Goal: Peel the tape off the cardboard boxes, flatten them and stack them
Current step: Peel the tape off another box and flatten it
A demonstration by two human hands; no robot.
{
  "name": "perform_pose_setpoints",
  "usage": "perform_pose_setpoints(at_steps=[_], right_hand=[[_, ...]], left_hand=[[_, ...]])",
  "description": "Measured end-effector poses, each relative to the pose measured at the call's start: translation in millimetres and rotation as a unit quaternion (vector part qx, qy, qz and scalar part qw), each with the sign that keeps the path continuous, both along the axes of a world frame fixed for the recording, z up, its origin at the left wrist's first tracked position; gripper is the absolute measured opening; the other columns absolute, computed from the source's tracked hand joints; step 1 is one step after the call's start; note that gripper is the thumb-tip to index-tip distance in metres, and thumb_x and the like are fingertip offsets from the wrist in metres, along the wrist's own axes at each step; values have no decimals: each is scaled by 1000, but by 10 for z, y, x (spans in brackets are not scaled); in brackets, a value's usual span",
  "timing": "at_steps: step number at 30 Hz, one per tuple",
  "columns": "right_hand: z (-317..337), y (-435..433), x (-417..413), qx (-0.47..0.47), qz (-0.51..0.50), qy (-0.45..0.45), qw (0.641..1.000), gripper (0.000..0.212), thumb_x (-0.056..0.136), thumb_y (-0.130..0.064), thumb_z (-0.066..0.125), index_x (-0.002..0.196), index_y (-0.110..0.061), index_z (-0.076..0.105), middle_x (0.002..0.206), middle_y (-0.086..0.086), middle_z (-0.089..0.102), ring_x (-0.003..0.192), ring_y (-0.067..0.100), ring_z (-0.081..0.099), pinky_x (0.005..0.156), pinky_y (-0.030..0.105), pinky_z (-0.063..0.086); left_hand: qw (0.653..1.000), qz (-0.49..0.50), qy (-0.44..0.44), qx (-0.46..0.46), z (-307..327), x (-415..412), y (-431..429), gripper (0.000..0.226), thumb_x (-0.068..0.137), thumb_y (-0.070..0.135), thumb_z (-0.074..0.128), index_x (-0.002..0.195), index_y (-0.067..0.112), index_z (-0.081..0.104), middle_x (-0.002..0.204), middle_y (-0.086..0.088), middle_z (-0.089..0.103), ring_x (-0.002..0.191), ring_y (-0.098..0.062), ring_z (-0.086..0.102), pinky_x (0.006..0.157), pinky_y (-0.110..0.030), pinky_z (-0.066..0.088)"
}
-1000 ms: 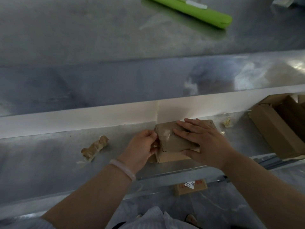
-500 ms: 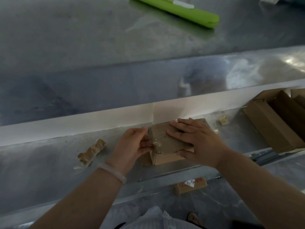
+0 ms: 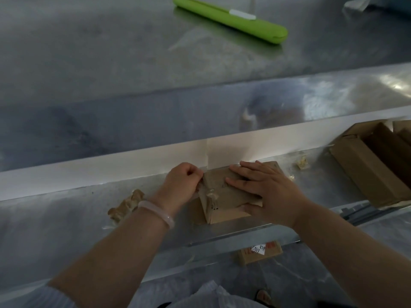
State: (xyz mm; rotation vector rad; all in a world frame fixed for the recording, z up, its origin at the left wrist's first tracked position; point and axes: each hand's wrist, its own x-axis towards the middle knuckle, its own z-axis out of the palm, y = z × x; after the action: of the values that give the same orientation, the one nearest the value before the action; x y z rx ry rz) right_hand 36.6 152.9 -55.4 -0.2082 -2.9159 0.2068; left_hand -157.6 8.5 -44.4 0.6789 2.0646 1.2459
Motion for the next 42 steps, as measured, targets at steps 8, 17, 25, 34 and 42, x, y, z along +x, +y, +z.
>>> perform_pose_setpoints(at_steps=[8, 17, 25, 34, 42], right_hand=[[10, -30, -15, -10, -6, 7, 1000, 68, 76, -58, 57, 140, -39, 46, 152, -11, 37, 141, 16, 33, 116, 43, 25], [17, -59, 8, -8, -3, 8, 1000, 68, 75, -55, 61, 140, -39, 47, 152, -11, 38, 142, 15, 33, 117, 44, 25], [25, -64, 6, -9, 2, 3, 1000, 68, 75, -56, 58, 140, -40, 47, 152, -13, 36, 142, 14, 31, 117, 43, 23], [36, -55, -40, -24, -7, 11, 1000, 68, 71, -54, 61, 137, -39, 52, 150, -12, 41, 140, 15, 36, 116, 43, 27], [43, -67, -62, -31, -18, -5, 999, 71, 71, -54, 60, 139, -41, 47, 151, -13, 39, 140, 14, 35, 116, 41, 27]], left_hand=[[986, 64, -155, 23, -35, -28, -95, 24, 94, 31, 55, 96, 8, 63, 82, -7, 62, 72, -18, 62, 53, -24, 53], [980, -20, -189, -61, 112, -152, 32, 28, 88, 36, 63, 86, 8, 66, 78, -7, 66, 72, -19, 63, 69, -34, 55], [975, -44, -178, -123, 100, -249, 136, 9, 87, 19, 66, 82, 12, 64, 76, -3, 61, 69, -12, 57, 62, -29, 50], [986, -104, 130, -19, 333, -190, 40, 11, 90, 23, 61, 80, 19, 64, 86, -6, 69, 84, -22, 65, 84, -43, 54], [995, -48, -44, 79, 370, 48, -392, 12, 83, 7, 68, 76, 15, 71, 72, -4, 72, 71, -21, 69, 67, -27, 58]])
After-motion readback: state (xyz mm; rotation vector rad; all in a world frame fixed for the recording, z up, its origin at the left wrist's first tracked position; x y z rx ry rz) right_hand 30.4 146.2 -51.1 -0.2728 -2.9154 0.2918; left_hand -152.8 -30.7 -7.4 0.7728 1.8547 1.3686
